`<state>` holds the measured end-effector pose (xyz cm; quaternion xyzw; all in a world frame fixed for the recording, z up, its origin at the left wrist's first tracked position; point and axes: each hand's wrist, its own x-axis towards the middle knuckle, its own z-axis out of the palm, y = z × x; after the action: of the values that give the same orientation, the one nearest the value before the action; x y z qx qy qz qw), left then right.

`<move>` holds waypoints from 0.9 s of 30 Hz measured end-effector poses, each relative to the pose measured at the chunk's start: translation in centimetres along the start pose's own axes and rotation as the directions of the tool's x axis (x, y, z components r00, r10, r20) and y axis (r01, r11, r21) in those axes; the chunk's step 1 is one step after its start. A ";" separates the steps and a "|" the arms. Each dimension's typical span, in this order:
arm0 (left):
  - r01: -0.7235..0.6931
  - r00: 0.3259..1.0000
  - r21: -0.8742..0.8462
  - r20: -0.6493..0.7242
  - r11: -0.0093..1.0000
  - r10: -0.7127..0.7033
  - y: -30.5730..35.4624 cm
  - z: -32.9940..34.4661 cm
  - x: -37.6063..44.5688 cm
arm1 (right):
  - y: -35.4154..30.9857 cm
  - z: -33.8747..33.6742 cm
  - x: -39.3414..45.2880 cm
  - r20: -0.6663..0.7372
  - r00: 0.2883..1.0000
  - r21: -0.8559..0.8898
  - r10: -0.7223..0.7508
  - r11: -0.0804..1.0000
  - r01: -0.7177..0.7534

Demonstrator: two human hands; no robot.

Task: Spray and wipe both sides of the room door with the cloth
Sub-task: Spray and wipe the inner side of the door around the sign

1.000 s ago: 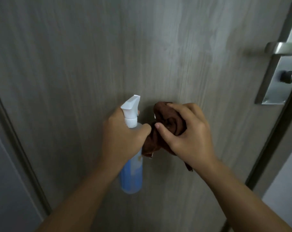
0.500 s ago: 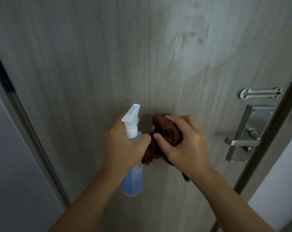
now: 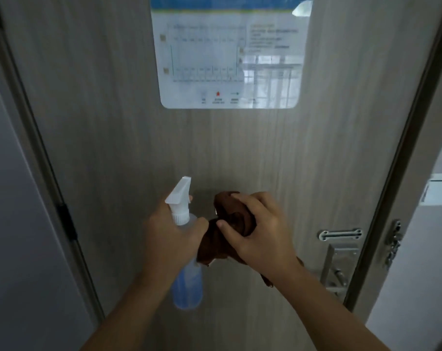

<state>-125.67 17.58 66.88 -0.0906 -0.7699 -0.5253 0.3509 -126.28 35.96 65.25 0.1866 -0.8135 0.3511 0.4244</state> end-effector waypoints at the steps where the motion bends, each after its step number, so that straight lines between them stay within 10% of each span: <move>1: -0.011 1.000 0.000 -0.010 1.000 0.011 0.9 -0.3 0.7 | -0.5 -0.4 0.9 -0.011 1.000 0.007 -0.013 1.000 0.013; 27: -0.162 0.985 -0.052 -0.075 0.985 0.158 4.4 -6.1 1.2 | -7.0 -1.9 3.2 -0.049 0.990 -0.034 -0.131 0.991 0.130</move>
<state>-121.66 13.90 72.17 -0.1435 -0.7318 -0.5203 0.4162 -122.83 32.52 71.50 0.2238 -0.7936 0.3149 0.4700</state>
